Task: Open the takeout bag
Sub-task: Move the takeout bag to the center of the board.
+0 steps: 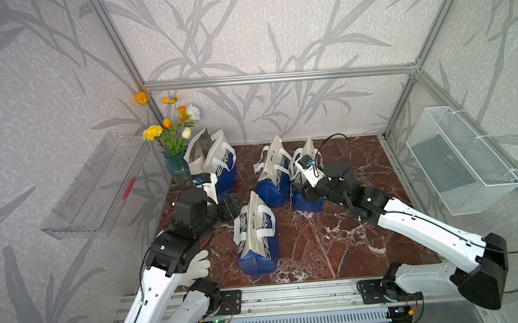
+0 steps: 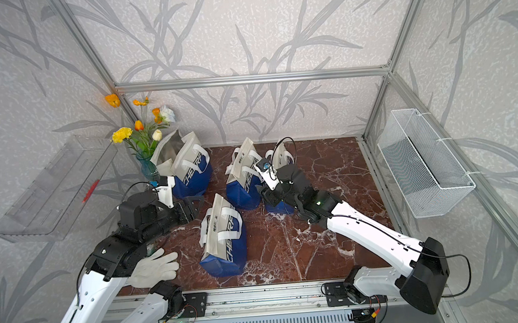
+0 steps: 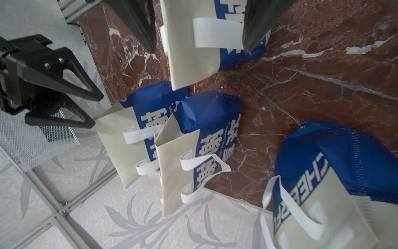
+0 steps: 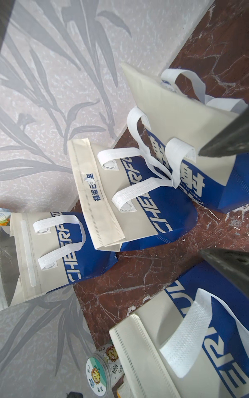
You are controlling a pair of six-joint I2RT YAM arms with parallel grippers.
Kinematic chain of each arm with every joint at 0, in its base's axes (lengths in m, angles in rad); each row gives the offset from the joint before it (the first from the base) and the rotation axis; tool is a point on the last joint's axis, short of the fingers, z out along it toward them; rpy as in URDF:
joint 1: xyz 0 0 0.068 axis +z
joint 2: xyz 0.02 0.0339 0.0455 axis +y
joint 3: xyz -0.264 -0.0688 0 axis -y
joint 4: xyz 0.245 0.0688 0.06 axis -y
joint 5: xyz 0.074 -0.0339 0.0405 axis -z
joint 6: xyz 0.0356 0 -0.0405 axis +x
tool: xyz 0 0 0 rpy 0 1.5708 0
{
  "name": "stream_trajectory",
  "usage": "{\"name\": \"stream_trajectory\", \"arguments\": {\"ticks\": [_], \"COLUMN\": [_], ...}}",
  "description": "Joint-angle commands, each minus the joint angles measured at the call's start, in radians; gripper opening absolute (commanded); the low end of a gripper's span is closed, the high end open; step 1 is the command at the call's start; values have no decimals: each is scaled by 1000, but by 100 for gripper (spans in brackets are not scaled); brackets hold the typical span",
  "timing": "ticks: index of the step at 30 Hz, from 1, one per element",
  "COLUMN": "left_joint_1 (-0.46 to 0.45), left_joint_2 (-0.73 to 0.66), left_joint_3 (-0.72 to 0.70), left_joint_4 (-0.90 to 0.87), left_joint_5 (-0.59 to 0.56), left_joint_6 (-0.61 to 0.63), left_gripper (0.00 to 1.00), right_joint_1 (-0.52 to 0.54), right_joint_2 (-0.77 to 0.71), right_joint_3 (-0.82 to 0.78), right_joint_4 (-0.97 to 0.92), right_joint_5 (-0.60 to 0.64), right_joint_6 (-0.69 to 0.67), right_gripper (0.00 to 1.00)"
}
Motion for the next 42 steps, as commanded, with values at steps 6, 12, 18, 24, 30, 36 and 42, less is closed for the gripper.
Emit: {"name": "stream_trajectory", "arguments": {"ticks": [6, 12, 18, 24, 30, 36, 42], "left_joint_1": [-175, -240, -245, -244, -245, -245, -228], "left_joint_2": [116, 180, 204, 268, 293, 348, 409], "left_joint_3": [127, 174, 151, 118, 94, 96, 97], "left_joint_4": [-120, -200, -172, -106, -37, -10, 47], "left_joint_5": [-157, -280, -312, -259, -231, -233, -242], "left_joint_6": [23, 27, 20, 24, 30, 43, 80], "left_gripper": [58, 55, 49, 38, 34, 6, 0], "right_joint_1": [-3, -2, -2, -2, -2, -4, -2], "right_joint_2": [-42, -50, -47, -55, -61, -58, -52], "right_joint_3": [-19, -28, -31, -47, -58, -72, -85], "right_joint_4": [-53, -66, -64, -59, -52, -32, 3], "right_joint_5": [44, 54, 58, 72, 86, 95, 100], "right_joint_6": [18, 18, 17, 12, 3, 5, 3], "right_gripper": [65, 65, 63, 60, 60, 59, 58]}}
